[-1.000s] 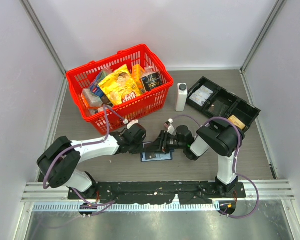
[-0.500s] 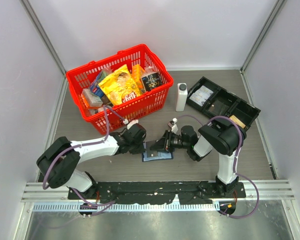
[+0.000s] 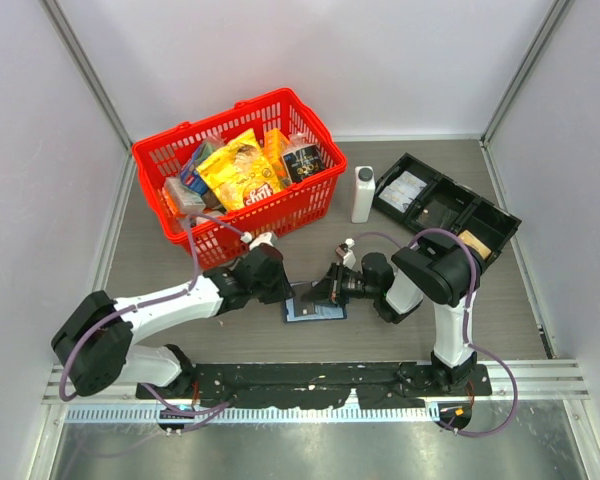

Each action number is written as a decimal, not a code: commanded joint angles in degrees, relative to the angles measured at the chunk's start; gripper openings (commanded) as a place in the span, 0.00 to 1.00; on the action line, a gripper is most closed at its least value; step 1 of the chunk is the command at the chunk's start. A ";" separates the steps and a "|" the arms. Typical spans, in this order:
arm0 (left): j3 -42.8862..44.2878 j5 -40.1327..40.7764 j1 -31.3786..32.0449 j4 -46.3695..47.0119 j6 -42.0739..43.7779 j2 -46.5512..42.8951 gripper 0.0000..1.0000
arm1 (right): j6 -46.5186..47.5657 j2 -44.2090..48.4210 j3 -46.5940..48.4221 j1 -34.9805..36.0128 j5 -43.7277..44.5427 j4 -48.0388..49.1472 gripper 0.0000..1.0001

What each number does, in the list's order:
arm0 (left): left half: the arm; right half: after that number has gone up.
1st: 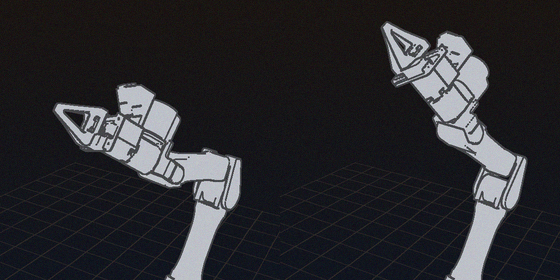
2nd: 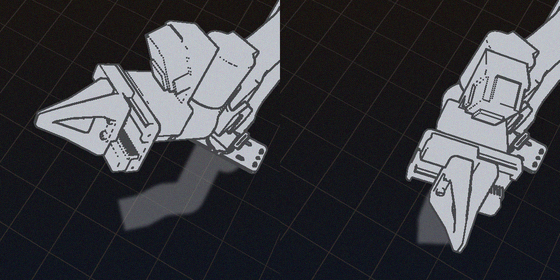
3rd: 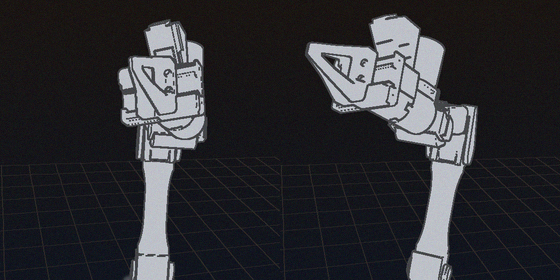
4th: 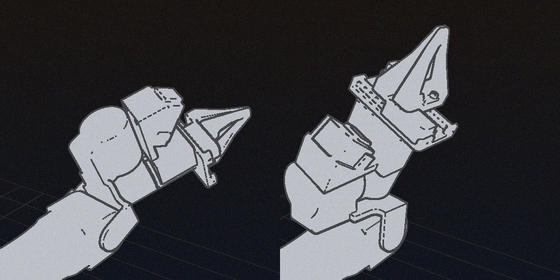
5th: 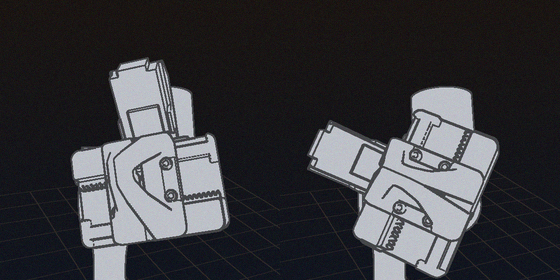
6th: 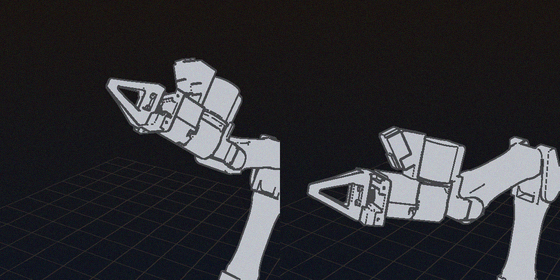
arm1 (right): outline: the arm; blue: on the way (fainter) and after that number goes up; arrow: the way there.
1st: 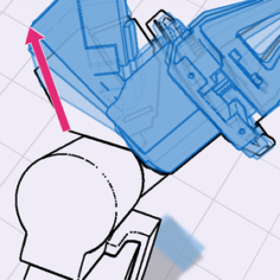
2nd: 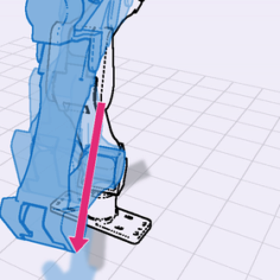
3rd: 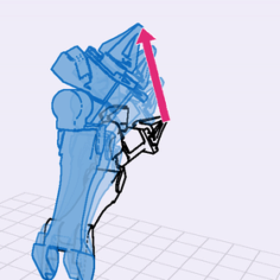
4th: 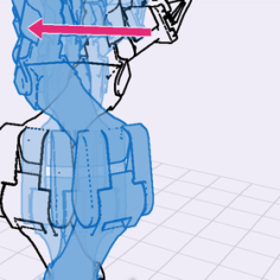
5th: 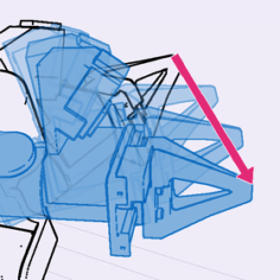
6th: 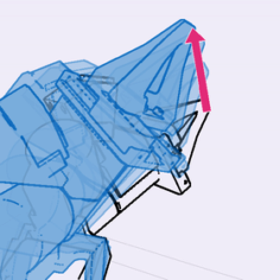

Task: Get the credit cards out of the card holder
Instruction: Remove the credit card from the card holder.

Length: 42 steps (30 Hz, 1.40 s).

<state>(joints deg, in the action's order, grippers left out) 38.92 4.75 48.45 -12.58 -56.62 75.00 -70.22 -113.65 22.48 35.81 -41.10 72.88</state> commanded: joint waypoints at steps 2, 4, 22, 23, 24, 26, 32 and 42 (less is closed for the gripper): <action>1.69 -1.32 -0.19 2.56 0.46 2.68 0.09 | 0.96 -0.79 0.90 -0.22 -0.65 4.46 0.08; 1.78 -1.94 -0.19 3.26 0.46 4.71 0.05 | 0.96 -0.88 0.90 -0.13 -0.65 4.20 0.08; 2.57 -1.33 -0.19 -1.57 0.46 12.53 0.00 | 3.24 4.30 1.69 -0.22 -0.47 -4.14 0.36; 2.83 -1.15 -0.19 -1.92 0.63 12.71 0.00 | 3.76 5.27 1.69 -0.22 -0.64 -4.76 0.36; 3.09 -0.89 -0.11 -2.45 0.81 12.89 0.00 | 4.21 5.89 1.78 -0.39 -0.65 -6.51 0.35; 3.36 -0.71 -0.19 -3.15 0.90 13.33 0.00 | 6.05 7.55 2.13 -0.30 -0.47 -10.37 0.33; 3.45 -0.27 -0.19 -4.03 0.99 13.68 0.00 | 9.31 10.90 1.95 -1.80 -0.56 -15.40 0.29; 3.71 -0.36 -0.19 -4.21 1.16 13.68 0.00 | 10.45 12.39 0.81 -3.64 -1.44 -16.63 0.21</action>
<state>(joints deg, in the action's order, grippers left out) 42.83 3.84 48.47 -13.06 -56.62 86.67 -61.36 -103.85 23.46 33.12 -40.95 54.41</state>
